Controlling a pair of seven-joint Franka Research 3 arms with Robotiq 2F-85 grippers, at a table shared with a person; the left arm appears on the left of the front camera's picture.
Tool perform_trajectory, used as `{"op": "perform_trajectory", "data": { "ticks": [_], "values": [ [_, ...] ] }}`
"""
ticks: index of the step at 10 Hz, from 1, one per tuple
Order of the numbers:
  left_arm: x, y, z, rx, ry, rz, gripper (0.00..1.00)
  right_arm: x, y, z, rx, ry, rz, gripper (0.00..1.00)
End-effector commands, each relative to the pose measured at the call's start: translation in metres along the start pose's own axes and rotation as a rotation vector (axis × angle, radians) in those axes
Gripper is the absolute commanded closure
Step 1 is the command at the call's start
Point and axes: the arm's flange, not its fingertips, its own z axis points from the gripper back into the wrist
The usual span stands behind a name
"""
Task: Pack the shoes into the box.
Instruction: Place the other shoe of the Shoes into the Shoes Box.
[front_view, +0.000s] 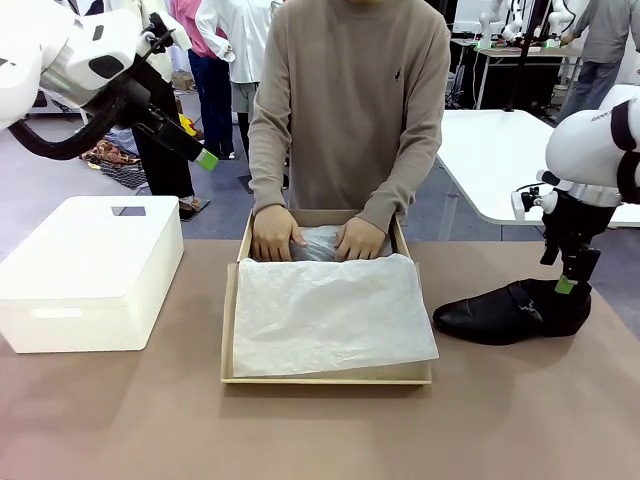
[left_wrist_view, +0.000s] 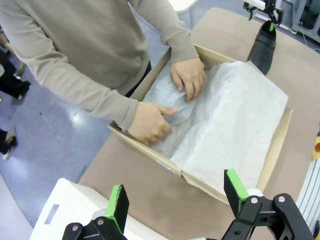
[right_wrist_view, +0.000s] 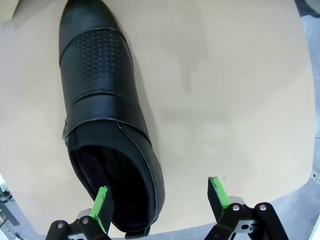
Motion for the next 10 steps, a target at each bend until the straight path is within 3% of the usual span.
{"op": "perform_trajectory", "data": {
  "ticks": [1,10],
  "values": [
    [-0.002,0.002,0.0,-0.016,-0.015,-0.009,0.0,-0.009,0.0,-0.009,-0.015,-0.051,0.031,0.0],
    [-0.002,0.002,0.0,-0.016,-0.015,-0.009,0.0,-0.005,0.004,-0.045,-0.027,-0.04,0.012,0.0]
  ]
}}
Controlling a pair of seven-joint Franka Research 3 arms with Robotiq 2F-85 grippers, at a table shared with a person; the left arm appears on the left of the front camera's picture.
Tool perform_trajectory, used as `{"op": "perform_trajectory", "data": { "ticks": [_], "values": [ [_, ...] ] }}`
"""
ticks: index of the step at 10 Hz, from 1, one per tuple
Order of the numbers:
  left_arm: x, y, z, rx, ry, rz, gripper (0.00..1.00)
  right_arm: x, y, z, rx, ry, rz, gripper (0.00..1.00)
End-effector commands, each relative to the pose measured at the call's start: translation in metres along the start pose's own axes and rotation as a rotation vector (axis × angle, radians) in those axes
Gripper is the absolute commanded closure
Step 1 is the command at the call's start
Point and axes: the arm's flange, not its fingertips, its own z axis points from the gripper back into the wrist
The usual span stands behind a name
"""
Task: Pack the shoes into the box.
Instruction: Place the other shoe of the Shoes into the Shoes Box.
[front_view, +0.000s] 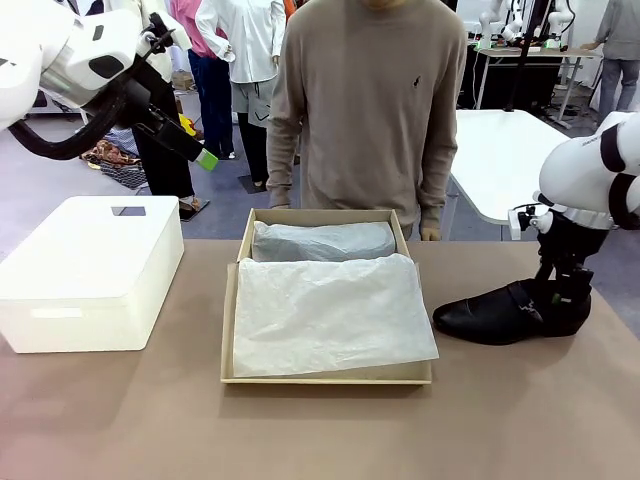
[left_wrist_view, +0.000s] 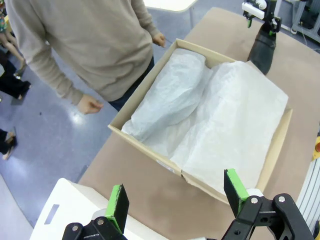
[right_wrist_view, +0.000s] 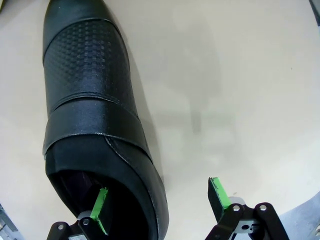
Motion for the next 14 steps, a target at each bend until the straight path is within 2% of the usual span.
{"op": "perform_trajectory", "data": {
  "ticks": [1,6,7,14],
  "values": [
    [-0.002,0.002,0.0,-0.016,-0.015,-0.009,0.0,0.001,0.001,-0.007,-0.009,-0.019,0.012,0.0],
    [-0.002,0.002,0.0,-0.016,-0.015,-0.009,0.0,0.001,0.001,-0.008,0.039,-0.02,-0.013,0.86],
    [-0.002,0.002,0.0,-0.016,-0.015,-0.009,0.0,0.0,0.001,-0.007,0.049,-0.019,-0.016,1.0],
    [-0.002,0.002,0.0,-0.016,-0.015,-0.009,0.0,0.0,0.002,0.02,0.061,0.019,-0.05,1.0]
  ]
}}
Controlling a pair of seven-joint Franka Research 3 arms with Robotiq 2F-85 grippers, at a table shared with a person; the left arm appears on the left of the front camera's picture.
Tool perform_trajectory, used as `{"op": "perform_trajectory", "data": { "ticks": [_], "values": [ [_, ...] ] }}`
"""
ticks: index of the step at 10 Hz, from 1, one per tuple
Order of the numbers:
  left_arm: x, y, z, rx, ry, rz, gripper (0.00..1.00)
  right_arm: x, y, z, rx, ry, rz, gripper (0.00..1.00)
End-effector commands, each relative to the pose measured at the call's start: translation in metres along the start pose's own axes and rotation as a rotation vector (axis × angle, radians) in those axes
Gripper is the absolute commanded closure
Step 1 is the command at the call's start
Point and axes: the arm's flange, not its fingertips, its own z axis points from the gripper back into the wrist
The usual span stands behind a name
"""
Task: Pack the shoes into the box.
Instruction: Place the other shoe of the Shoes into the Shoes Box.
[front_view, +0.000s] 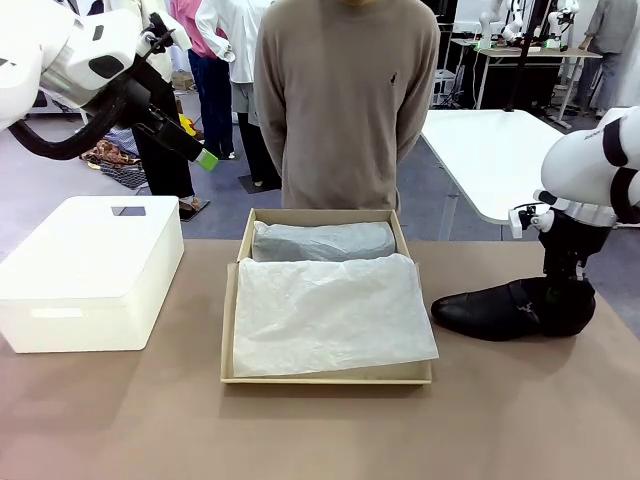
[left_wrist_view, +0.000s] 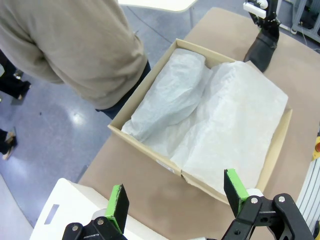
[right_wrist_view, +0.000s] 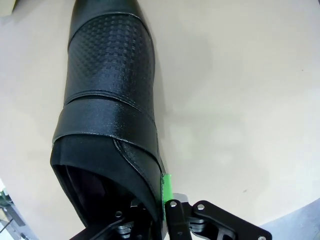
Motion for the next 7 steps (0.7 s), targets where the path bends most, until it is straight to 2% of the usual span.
{"op": "perform_trajectory", "data": {
  "ticks": [1,4,7],
  "values": [
    [-0.002,0.002,0.0,-0.016,-0.015,-0.009,0.0,0.001,-0.006,0.017,0.025,0.005,-0.1,1.0],
    [-0.002,0.002,0.0,-0.016,-0.015,-0.009,0.0,0.008,-0.01,0.067,0.035,0.012,-0.239,1.0],
    [-0.002,0.002,0.0,-0.016,-0.015,-0.009,0.0,0.014,-0.013,0.112,0.122,-0.065,-0.454,1.0]
  ]
}}
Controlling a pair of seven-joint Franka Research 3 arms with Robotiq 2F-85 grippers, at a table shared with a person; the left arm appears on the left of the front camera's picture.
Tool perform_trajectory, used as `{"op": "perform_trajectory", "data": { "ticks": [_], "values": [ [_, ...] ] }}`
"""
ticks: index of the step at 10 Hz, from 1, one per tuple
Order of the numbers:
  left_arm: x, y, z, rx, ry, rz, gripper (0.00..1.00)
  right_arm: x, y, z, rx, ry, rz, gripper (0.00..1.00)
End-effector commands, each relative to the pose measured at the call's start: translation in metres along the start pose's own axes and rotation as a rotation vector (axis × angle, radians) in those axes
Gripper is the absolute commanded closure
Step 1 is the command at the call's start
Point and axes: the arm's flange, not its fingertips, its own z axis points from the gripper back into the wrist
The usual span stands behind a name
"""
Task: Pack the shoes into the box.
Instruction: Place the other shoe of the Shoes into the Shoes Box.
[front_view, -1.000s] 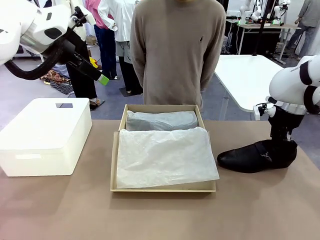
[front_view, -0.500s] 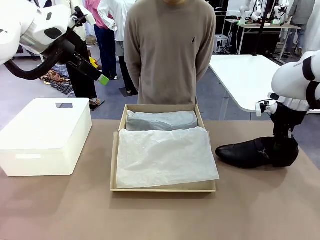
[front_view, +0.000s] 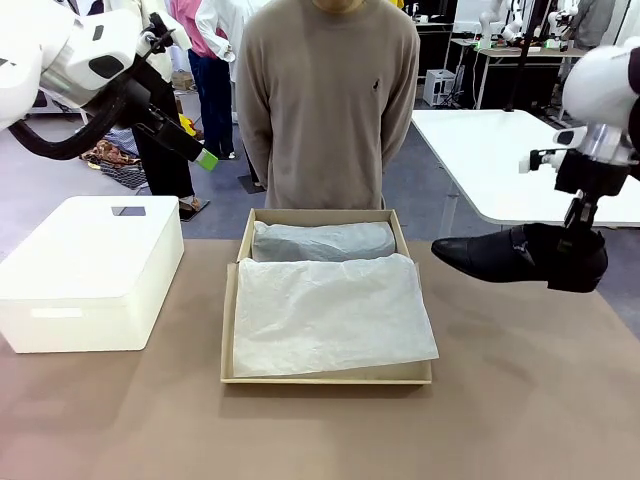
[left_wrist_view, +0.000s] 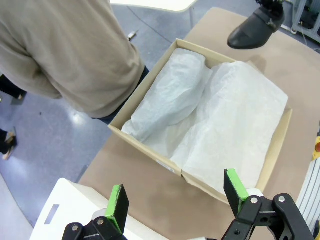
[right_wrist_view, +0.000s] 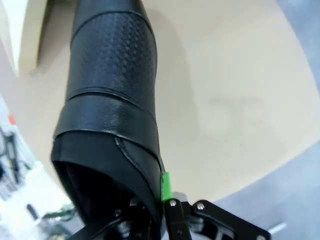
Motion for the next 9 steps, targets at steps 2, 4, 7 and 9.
{"op": "perform_trajectory", "data": {
  "ticks": [2,4,7,9],
  "values": [
    [-0.002,0.002,0.0,-0.017,-0.015,-0.009,0.0,0.004,0.001,0.027,0.07,-0.062,-0.238,1.0],
    [-0.002,0.002,0.0,-0.017,-0.015,-0.009,0.0,0.004,0.013,0.034,0.063,-0.067,-0.222,1.0],
    [-0.002,0.002,0.0,-0.017,-0.015,-0.009,0.0,0.002,0.006,0.025,0.059,-0.034,-0.215,1.0],
    [-0.002,0.002,0.0,-0.017,-0.015,-0.009,0.0,0.002,0.006,0.025,0.059,-0.034,-0.215,1.0]
  ]
}}
